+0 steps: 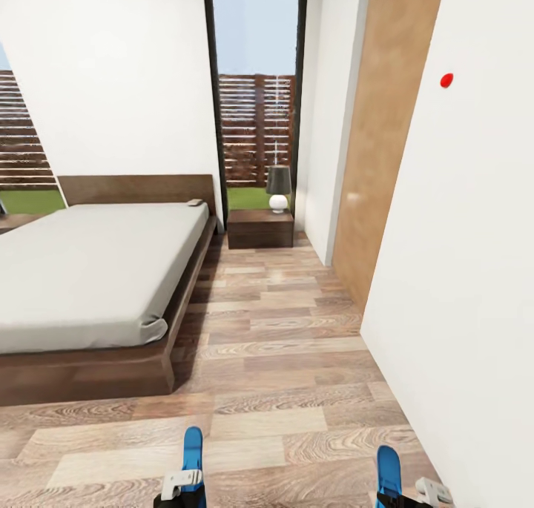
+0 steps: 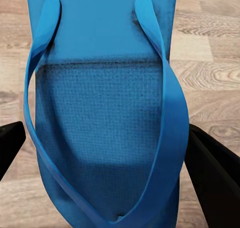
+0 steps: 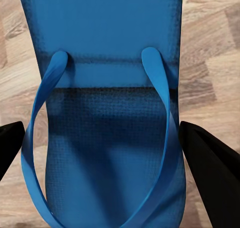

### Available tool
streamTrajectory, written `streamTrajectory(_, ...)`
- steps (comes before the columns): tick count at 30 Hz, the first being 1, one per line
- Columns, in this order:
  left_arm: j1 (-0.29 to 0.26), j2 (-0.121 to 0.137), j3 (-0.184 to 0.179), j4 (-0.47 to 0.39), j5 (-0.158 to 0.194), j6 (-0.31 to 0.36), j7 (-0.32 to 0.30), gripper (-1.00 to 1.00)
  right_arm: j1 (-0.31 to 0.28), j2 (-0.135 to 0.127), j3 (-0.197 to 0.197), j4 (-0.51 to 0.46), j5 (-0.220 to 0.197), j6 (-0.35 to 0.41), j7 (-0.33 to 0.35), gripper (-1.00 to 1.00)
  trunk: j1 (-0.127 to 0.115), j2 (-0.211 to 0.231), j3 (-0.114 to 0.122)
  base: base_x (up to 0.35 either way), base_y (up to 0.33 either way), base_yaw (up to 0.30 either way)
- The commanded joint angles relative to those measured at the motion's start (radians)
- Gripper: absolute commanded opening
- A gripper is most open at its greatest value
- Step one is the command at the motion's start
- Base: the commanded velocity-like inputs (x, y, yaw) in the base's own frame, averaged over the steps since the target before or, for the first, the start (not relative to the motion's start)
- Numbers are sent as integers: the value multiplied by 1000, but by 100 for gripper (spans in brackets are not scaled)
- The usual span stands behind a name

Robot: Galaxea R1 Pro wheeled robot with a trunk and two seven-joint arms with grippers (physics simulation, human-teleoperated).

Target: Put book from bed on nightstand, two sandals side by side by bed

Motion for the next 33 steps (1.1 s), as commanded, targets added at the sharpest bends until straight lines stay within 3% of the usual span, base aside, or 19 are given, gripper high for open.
streamTrajectory(1,-1,0,1,1,9,-1,-6,-100,-1,0,-8,1,0,2,5,-100,0,0,-3,0,0,0)
streamTrajectory(16,-1,0,0,1,9,0,-5,-100,-1,0,-8,1,0,1,5,-100,0,0,-16,12,0,-29)
streamTrajectory(33,-1,0,1,1,9,1,-5,-100,-1,0,-8,2,1,1,5,-100,0,0,-16,298,0,0)
